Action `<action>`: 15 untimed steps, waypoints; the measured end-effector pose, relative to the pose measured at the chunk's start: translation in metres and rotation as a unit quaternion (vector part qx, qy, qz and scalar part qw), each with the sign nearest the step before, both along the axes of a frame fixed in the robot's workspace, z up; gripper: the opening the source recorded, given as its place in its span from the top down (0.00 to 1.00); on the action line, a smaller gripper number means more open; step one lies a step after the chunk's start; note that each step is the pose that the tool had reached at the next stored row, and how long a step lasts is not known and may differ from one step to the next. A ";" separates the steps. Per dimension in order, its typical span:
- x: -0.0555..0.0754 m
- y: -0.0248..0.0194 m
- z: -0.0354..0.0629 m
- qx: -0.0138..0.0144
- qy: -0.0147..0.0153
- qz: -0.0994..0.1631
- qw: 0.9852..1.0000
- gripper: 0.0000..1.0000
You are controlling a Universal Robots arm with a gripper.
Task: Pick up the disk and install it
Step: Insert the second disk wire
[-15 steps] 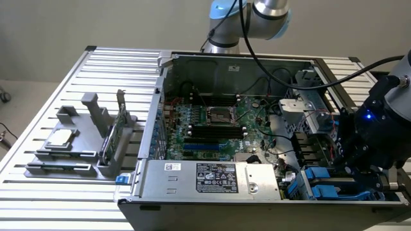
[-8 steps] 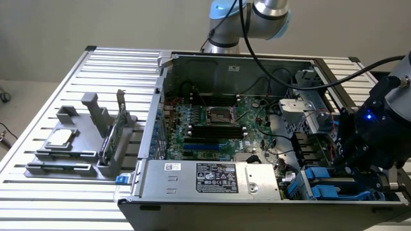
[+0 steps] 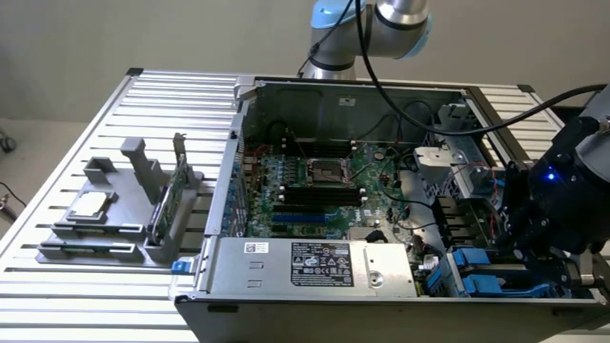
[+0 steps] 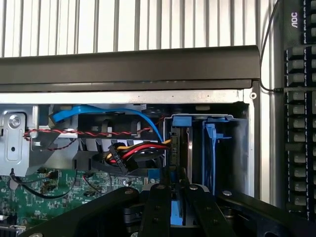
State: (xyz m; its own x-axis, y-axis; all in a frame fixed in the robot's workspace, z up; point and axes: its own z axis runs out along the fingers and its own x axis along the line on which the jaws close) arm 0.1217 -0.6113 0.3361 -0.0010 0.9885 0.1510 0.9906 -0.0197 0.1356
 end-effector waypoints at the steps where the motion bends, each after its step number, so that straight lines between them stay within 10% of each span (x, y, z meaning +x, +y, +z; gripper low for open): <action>1: 0.000 -0.0002 -0.0005 0.001 0.000 0.000 1.000 0.84; 15: 0.000 -0.0034 -0.0056 0.012 0.000 0.002 1.000 0.82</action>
